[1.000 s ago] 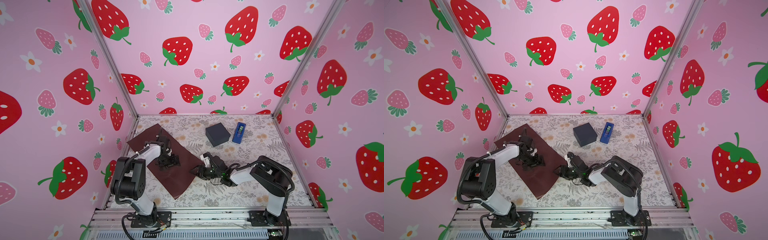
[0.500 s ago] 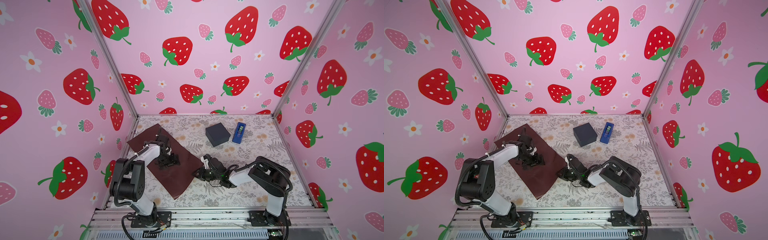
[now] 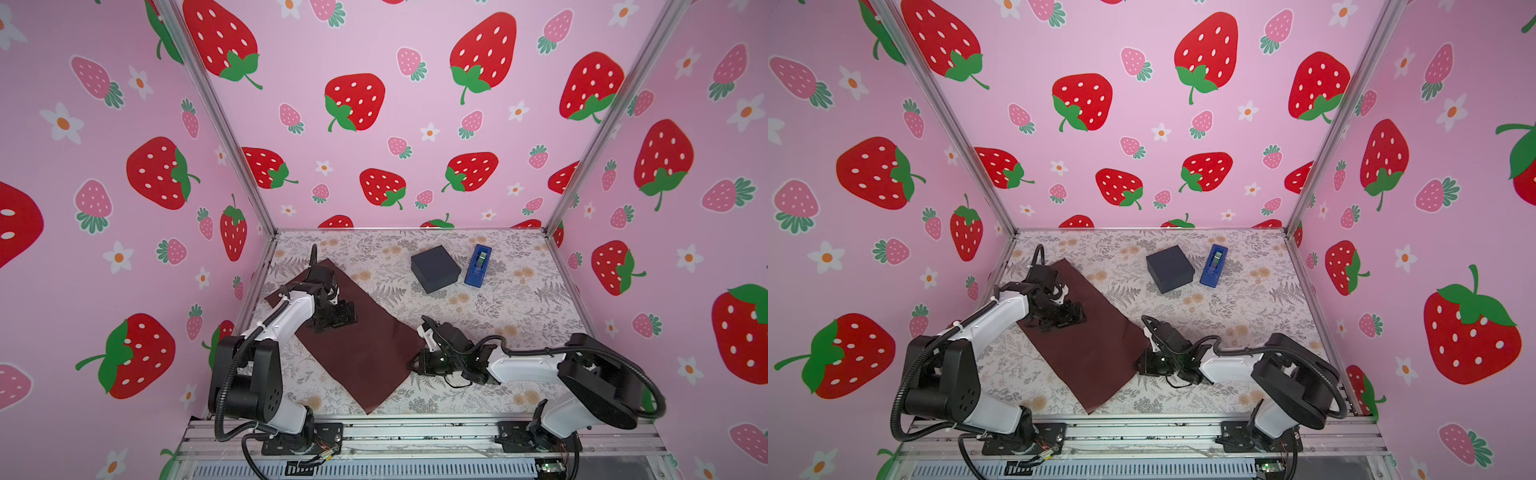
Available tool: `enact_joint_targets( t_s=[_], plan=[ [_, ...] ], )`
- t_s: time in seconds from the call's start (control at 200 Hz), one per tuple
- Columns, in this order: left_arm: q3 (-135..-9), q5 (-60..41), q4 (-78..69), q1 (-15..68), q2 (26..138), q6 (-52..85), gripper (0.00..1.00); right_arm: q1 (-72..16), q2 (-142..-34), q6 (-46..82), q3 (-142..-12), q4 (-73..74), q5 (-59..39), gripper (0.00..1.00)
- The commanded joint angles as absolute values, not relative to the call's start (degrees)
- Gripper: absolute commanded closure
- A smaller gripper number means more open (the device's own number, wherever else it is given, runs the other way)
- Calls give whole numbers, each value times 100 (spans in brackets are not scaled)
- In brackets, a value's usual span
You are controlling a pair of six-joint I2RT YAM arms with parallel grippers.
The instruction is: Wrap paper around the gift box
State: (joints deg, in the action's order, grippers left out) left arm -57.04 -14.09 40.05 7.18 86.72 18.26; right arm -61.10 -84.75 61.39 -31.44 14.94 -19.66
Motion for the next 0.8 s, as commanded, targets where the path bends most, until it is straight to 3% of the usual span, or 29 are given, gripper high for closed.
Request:
enact_joint_targets(
  t_s=[0.0, 0.335, 0.795],
  plan=[
    [-5826, -1337, 4104, 712, 8718, 1814, 12, -6029, -7839, 5572, -3014, -20, -1910, 100],
    [-6191, -1310, 4190, 969, 9173, 1958, 12, -4683, -6385, 4544, -3244, -2512, -1109, 100],
    [-6803, -1237, 4148, 1503, 9976, 2141, 12, -2912, -7416, 3110, -4314, -2944, -218, 100]
  ],
)
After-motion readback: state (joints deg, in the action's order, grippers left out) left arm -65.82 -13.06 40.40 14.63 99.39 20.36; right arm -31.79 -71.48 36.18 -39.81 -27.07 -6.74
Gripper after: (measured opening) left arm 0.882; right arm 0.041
